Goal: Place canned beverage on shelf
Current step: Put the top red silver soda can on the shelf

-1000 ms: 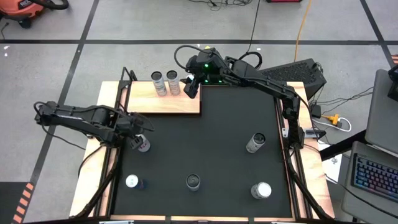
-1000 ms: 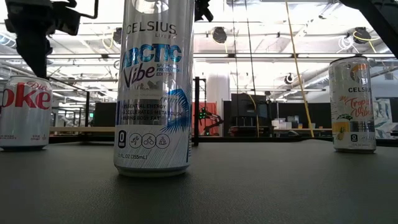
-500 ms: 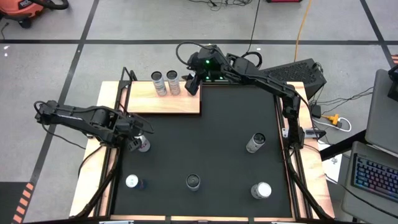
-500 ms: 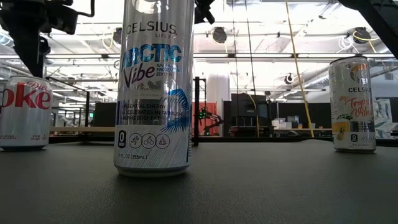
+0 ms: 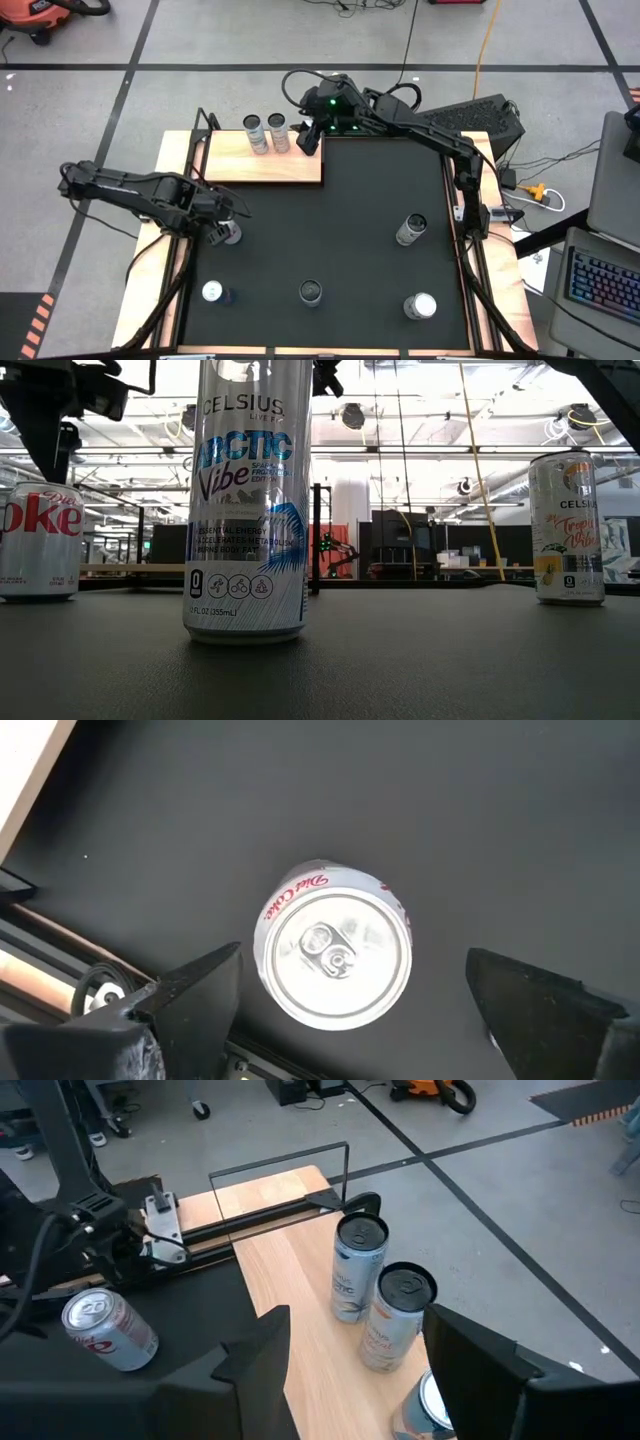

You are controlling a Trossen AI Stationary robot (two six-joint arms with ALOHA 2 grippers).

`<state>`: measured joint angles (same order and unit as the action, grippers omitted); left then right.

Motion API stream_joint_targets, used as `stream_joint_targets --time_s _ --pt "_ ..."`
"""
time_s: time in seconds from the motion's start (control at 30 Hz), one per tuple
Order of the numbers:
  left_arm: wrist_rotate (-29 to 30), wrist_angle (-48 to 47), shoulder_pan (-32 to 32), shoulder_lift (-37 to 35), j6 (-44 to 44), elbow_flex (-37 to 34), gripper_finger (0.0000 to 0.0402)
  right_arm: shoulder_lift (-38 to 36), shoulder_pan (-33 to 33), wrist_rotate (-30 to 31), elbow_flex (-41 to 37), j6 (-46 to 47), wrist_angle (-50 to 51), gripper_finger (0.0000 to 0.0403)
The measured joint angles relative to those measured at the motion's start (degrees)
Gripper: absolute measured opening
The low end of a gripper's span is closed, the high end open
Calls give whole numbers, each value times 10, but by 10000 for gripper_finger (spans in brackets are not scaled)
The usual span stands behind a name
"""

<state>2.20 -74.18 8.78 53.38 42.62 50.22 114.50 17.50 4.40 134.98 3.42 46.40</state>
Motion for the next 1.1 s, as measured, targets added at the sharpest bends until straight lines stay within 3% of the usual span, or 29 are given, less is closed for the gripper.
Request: stream_joint_targets --time_s 0.6,0.73,0.93,1.1 --pt "-1 0 0 51 -10 0 381 0 -1 -1 0 4 -37 212" --pt "-3 0 0 59 -22 0 381 0 -1 -3 0 -11 6 212" --pt "-5 2 0 59 -41 0 381 0 -1 0 0 -108 92 212" --pt "-4 6 0 58 -41 -18 381 0 -1 0 0 -114 134 212"
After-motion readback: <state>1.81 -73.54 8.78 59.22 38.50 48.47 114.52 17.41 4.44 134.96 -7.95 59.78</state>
